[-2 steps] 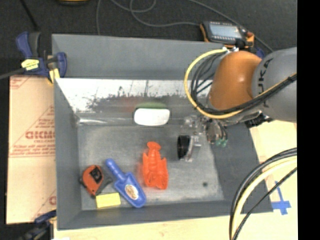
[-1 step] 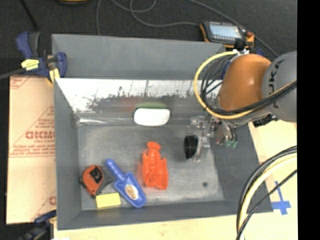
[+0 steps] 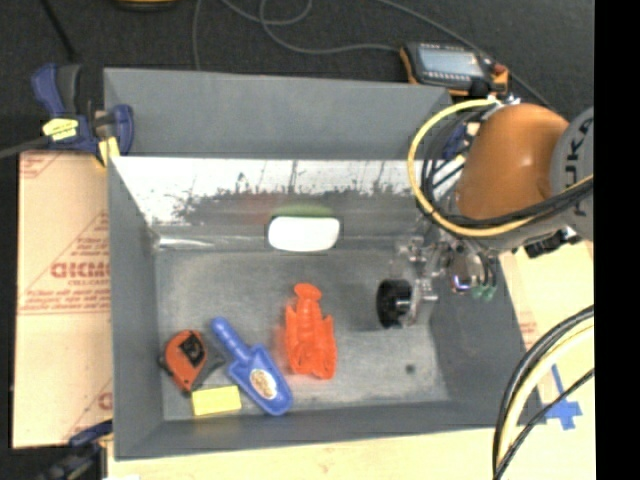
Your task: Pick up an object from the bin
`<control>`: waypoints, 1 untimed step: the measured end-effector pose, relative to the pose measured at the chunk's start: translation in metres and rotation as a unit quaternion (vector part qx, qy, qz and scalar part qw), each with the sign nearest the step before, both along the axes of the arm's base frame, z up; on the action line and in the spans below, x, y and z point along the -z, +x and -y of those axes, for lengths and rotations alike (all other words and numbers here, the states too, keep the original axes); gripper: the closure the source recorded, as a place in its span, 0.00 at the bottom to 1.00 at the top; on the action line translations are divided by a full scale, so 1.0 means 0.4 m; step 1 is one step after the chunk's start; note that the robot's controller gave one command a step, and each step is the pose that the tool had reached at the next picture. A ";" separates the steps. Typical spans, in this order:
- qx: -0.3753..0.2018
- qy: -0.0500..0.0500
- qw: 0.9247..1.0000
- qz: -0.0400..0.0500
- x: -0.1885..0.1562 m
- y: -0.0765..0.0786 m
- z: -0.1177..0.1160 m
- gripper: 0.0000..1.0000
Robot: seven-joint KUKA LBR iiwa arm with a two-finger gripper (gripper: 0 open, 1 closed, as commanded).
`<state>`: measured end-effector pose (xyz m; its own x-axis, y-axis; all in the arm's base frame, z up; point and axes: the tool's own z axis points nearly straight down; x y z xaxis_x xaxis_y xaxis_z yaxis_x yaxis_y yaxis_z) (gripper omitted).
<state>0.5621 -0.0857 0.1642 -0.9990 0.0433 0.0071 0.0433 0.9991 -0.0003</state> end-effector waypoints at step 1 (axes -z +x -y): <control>-0.010 0.000 1.000 0.003 -0.158 -0.015 0.012 1.00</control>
Offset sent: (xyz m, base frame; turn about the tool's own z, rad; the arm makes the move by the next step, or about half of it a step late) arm -0.0181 0.0082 -0.0942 -0.1014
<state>0.5559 -0.0904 0.2275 -0.9997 0.0236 0.0009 0.0236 0.9997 -0.0008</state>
